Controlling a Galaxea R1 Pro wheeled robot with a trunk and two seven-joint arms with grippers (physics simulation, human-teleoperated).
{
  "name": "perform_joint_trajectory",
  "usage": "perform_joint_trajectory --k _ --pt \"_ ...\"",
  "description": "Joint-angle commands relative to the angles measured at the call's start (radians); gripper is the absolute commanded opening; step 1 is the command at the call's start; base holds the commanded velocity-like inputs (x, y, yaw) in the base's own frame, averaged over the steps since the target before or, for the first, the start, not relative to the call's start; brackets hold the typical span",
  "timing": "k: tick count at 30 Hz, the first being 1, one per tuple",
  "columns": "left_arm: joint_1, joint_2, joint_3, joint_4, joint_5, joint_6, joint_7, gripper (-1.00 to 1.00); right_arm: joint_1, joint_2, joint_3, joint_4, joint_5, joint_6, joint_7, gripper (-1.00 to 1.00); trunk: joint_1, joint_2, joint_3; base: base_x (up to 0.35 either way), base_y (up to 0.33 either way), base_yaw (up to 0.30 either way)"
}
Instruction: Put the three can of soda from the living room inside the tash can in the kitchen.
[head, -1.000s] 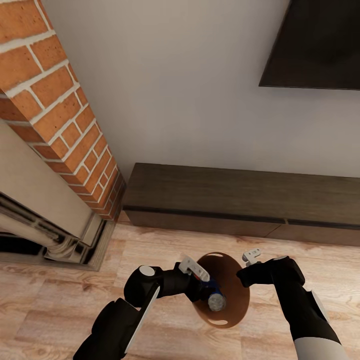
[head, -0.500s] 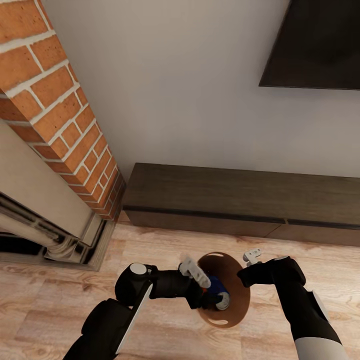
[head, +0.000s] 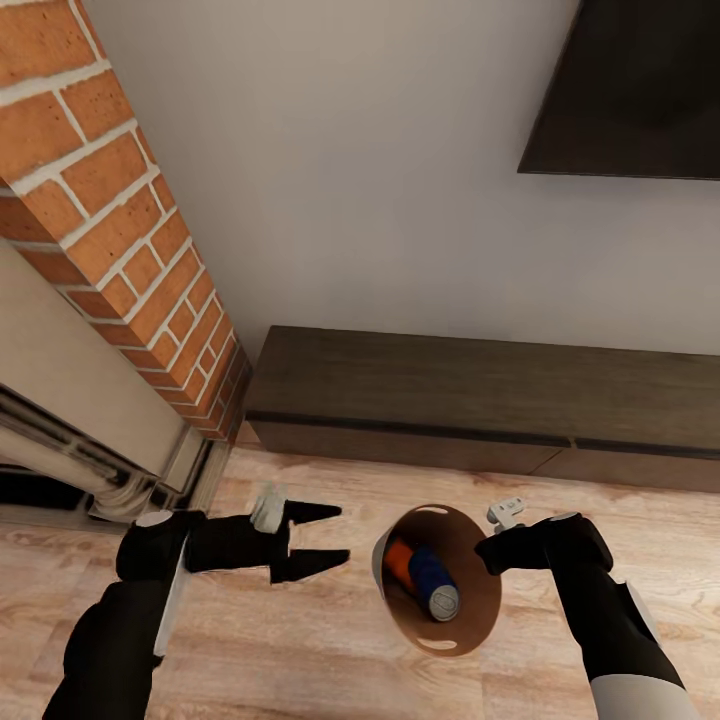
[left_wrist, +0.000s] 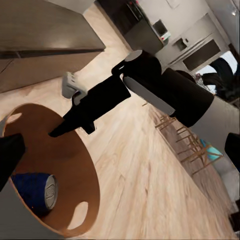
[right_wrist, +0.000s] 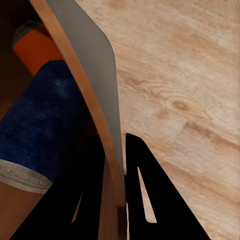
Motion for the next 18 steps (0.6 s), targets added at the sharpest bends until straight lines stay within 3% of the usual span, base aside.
perform_joint_trajectory --k 1,3,5,9,10,13,16,18 --pt "0.000 0.005 0.028 0.000 0.000 -0.003 -0.023 1.00 0.000 0.000 0.001 0.000 -0.017 0.012 0.005 -1.00 0.000 0.000 0.000 0.000 0.000 0.000" --pt "0.001 0.044 0.102 0.001 0.000 -0.011 -0.059 1.00 0.000 0.000 0.000 0.000 -0.017 0.012 0.004 -1.00 0.000 0.000 0.000 0.000 0.000 0.000" --pt "0.001 0.068 0.147 0.002 -0.001 -0.020 -0.059 1.00 0.000 -0.001 -0.002 0.000 -0.018 0.012 0.003 -1.00 0.000 0.000 0.000 0.000 0.000 0.000" --pt "0.001 0.086 0.212 0.007 -0.032 -0.068 -0.040 1.00 0.000 -0.007 -0.007 0.000 -0.017 0.012 0.003 -1.00 0.000 0.000 0.000 0.000 0.000 0.000" --pt "0.014 0.085 0.227 0.008 -0.053 -0.102 0.067 1.00 0.001 -0.010 -0.009 -0.002 -0.016 0.012 0.003 -1.00 0.000 0.000 0.000 0.000 0.000 0.000" --pt "0.068 0.083 0.234 0.011 -0.066 -0.177 0.220 1.00 0.004 -0.013 -0.011 -0.004 -0.015 0.012 -0.001 -1.00 0.000 0.000 0.000 0.000 0.000 0.000" --pt "0.086 0.083 0.236 0.021 -0.069 -0.222 0.295 1.00 0.007 -0.018 -0.013 -0.005 -0.015 0.011 -0.015 -1.00 0.000 0.000 0.000 0.000 0.000 0.000" --pt "0.105 0.082 0.237 0.046 -0.070 -0.269 0.372 1.00 0.009 -0.036 -0.013 -0.005 -0.018 0.008 -0.031 -1.00 0.000 0.000 0.000 0.000 0.000 0.000"
